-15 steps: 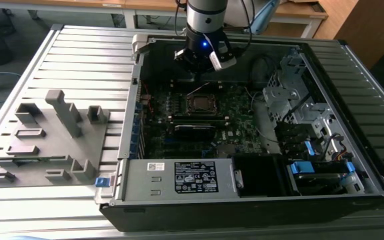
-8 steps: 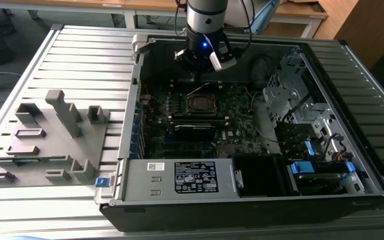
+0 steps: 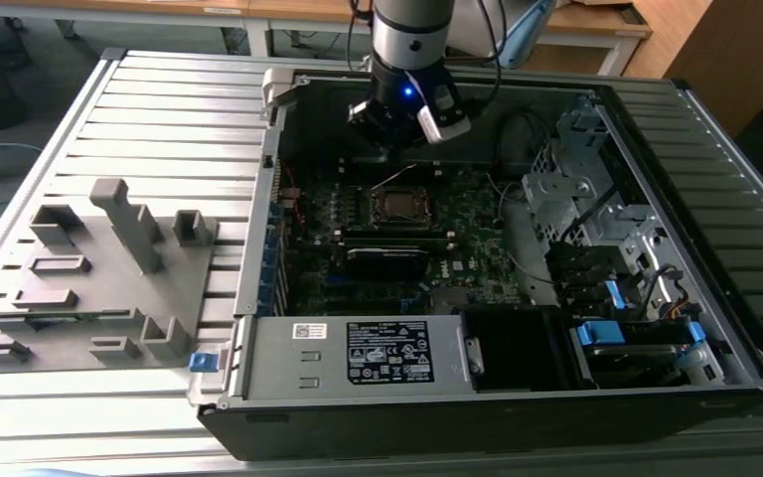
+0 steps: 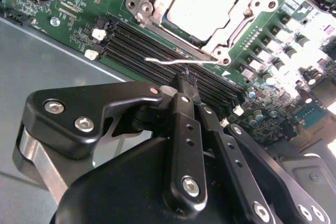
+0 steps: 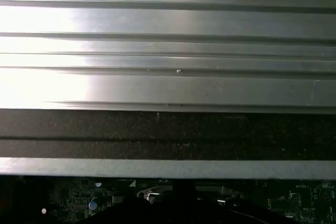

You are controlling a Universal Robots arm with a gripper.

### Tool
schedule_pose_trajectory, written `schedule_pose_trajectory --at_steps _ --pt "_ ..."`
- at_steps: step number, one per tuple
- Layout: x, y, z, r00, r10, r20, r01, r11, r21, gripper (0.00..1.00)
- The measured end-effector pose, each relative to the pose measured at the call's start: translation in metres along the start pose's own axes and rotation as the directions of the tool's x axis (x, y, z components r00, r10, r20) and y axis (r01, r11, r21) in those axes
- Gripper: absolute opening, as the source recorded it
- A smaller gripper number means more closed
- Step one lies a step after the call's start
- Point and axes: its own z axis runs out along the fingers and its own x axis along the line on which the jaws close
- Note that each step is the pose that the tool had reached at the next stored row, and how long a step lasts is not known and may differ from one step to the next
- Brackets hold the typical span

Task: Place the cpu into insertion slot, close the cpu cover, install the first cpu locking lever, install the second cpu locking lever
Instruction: 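Install the first cpu locking lever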

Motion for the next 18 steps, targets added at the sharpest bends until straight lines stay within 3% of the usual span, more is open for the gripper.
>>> schedule_pose_trajectory --at_steps 18 --pt "-0.0017 -0.0007 0.0052 1.0 0.0 0.0 0.0 1.0 0.0005 0.11"
